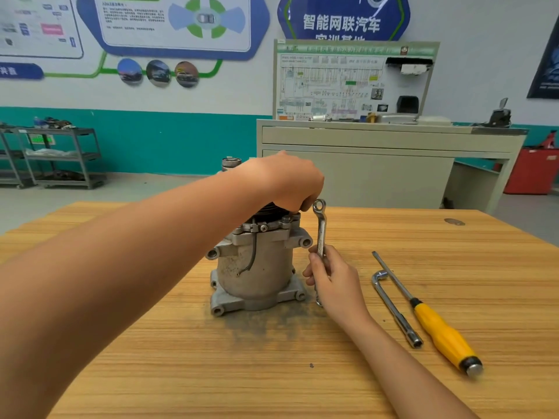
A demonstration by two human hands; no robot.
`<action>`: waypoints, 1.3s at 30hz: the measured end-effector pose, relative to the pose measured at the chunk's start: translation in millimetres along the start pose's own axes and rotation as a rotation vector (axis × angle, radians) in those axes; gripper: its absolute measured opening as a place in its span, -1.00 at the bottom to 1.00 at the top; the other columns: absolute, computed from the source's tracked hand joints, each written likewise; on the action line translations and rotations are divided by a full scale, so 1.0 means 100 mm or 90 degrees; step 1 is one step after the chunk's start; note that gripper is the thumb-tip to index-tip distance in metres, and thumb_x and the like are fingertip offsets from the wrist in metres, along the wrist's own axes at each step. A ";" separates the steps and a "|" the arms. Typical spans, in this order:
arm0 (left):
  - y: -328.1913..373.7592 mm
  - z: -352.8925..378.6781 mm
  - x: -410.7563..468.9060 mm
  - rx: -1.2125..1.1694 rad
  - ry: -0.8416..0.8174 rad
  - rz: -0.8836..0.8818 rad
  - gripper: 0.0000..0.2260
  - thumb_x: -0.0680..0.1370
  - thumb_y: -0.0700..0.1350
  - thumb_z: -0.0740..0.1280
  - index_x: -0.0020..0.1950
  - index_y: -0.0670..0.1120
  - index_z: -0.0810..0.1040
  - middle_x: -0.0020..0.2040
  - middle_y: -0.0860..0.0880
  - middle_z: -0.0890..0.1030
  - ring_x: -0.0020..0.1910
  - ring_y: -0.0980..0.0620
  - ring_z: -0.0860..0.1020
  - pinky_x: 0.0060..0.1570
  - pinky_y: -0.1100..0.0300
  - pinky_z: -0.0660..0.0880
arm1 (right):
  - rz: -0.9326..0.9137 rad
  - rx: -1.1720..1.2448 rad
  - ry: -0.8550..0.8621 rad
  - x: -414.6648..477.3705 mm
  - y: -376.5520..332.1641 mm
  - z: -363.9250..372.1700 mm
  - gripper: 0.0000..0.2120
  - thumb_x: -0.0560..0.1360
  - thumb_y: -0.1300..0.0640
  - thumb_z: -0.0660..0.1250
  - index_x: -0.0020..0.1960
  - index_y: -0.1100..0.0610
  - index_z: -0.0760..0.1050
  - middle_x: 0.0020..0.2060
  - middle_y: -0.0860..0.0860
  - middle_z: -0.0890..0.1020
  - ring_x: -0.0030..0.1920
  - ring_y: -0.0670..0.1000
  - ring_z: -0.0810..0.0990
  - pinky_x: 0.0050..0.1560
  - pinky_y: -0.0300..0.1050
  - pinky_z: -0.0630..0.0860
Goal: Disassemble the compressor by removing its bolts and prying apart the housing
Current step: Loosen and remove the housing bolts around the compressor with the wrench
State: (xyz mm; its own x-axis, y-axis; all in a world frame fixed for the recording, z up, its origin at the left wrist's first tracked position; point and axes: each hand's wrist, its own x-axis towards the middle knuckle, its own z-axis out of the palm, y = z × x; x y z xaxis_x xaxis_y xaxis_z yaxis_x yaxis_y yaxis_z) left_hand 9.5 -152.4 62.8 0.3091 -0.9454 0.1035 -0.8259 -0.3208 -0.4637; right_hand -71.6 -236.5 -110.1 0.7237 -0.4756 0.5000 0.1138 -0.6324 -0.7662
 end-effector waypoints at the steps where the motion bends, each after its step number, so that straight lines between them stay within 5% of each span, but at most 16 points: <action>1: -0.01 0.00 0.01 -0.001 0.001 0.003 -0.83 0.55 -0.15 0.29 0.11 -0.02 0.60 -0.15 0.02 0.50 -0.09 -0.05 0.49 -0.07 0.11 0.33 | 0.000 -0.001 -0.002 0.00 0.00 0.00 -0.84 0.58 0.11 0.15 -0.12 -0.10 0.39 -0.33 -0.09 0.57 -0.28 -0.09 0.57 -0.19 -0.04 0.52; 13: -0.10 0.01 0.00 0.008 0.020 0.038 -0.84 0.52 -0.10 0.32 0.06 0.01 0.62 0.01 0.08 0.63 -0.14 0.09 0.40 0.03 0.13 0.24 | 0.052 0.030 0.020 0.04 0.02 -0.03 -0.82 0.60 0.09 0.11 -0.16 -0.08 0.35 -0.34 -0.05 0.58 -0.29 -0.05 0.58 -0.31 -0.18 0.46; 17: -0.20 -0.11 -0.27 -0.049 0.146 -0.012 -0.72 0.51 -0.03 0.34 0.22 0.06 0.54 0.36 0.06 0.44 0.33 0.03 0.37 0.35 -0.22 0.09 | 0.048 0.066 0.029 0.01 -0.06 -0.10 -0.83 0.61 0.11 0.07 -0.11 -0.09 0.34 -0.46 -0.07 0.42 -0.48 -0.07 0.39 -0.46 -0.18 0.30; 19: -0.25 0.00 -0.54 -0.159 0.293 -0.062 -0.59 0.45 0.05 0.34 0.30 0.06 0.48 0.46 0.06 0.30 0.43 0.01 0.26 0.34 -0.37 0.10 | 0.013 0.051 0.040 -0.01 -0.13 -0.18 -0.81 0.61 0.12 0.08 -0.07 -0.14 0.35 -0.48 -0.10 0.35 -0.50 -0.13 0.31 -0.47 -0.21 0.25; 21: -0.23 0.31 -0.84 -0.293 0.457 -0.160 -0.50 0.45 0.07 0.34 0.37 0.01 0.42 0.48 0.02 0.25 0.41 0.05 0.23 0.36 -0.26 0.17 | -0.020 0.003 0.042 -0.03 -0.22 -0.28 -0.79 0.61 0.14 0.08 0.07 -0.15 0.38 -0.48 -0.09 0.37 -0.50 -0.14 0.34 -0.45 -0.14 0.30; 24: -0.01 0.91 -1.15 -0.483 0.602 -0.362 -0.52 0.54 0.01 0.30 0.42 -0.11 0.33 0.49 -0.06 0.23 0.38 0.22 0.15 0.37 0.38 0.08 | -0.022 -0.125 0.011 -0.03 -0.37 -0.46 -0.60 0.61 0.18 0.07 0.41 -0.07 0.23 -0.38 0.06 0.52 -0.38 0.01 0.51 -0.36 -0.01 0.46; 25: 0.07 1.08 -1.18 -0.530 0.610 -0.407 -0.50 0.55 0.04 0.25 0.44 -0.14 0.30 0.49 -0.08 0.21 0.39 0.23 0.12 0.35 0.45 0.05 | -0.029 -0.188 -0.010 -0.03 -0.41 -0.52 -0.55 0.60 0.20 0.07 0.45 -0.08 0.17 -0.34 0.10 0.56 -0.33 0.07 0.54 -0.31 -0.01 0.47; 29: 0.26 1.53 -1.17 -0.526 0.582 -0.412 -0.41 0.52 0.13 0.10 0.49 -0.12 0.18 0.51 0.05 0.06 0.45 0.23 0.03 0.44 -0.15 0.11 | -0.058 -0.434 -0.076 0.06 -0.57 -0.64 -0.44 0.57 0.24 0.06 0.47 -0.18 0.05 -0.42 0.05 0.46 -0.36 0.14 0.46 -0.36 -0.04 0.37; 31: 0.28 1.59 -1.13 -0.527 0.584 -0.408 -0.39 0.50 0.13 0.05 0.50 -0.11 0.12 0.49 0.10 0.00 0.44 0.32 -0.04 0.41 -0.25 0.10 | -0.054 -0.547 -0.083 0.13 -0.65 -0.68 -0.40 0.54 0.27 0.06 0.47 -0.18 0.02 -0.44 -0.01 0.39 -0.42 0.04 0.39 -0.47 -0.13 0.28; 34: 0.30 1.64 -1.13 -0.546 0.581 -0.392 -0.40 0.51 0.14 0.04 0.51 -0.02 0.01 0.50 0.15 -0.05 0.44 0.38 -0.10 0.44 -0.14 0.06 | -0.098 -0.684 -0.097 0.22 -0.76 -0.69 -0.36 0.51 0.32 0.06 0.47 -0.13 0.02 -0.44 -0.03 0.35 -0.45 -0.02 0.32 -0.54 -0.16 0.16; 39: 0.28 1.70 -1.18 -0.577 0.552 -0.394 -0.39 0.50 0.19 0.02 0.50 0.04 -0.05 0.48 0.25 -0.10 0.43 0.41 -0.12 0.39 0.41 -0.10 | -0.137 -0.823 -0.139 0.32 -1.00 -0.69 -0.43 0.46 0.39 0.07 0.41 0.00 0.15 -0.44 -0.01 0.31 -0.46 -0.01 0.27 -0.54 -0.15 0.18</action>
State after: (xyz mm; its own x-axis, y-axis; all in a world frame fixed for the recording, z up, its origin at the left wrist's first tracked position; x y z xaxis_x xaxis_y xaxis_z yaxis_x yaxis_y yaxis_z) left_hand 29.4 -40.1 -111.8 0.6195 -0.2653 0.7388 -0.7808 -0.3050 0.5453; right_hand -106.8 -230.9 10.1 0.8807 -0.2635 0.3936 -0.3978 -0.8626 0.3126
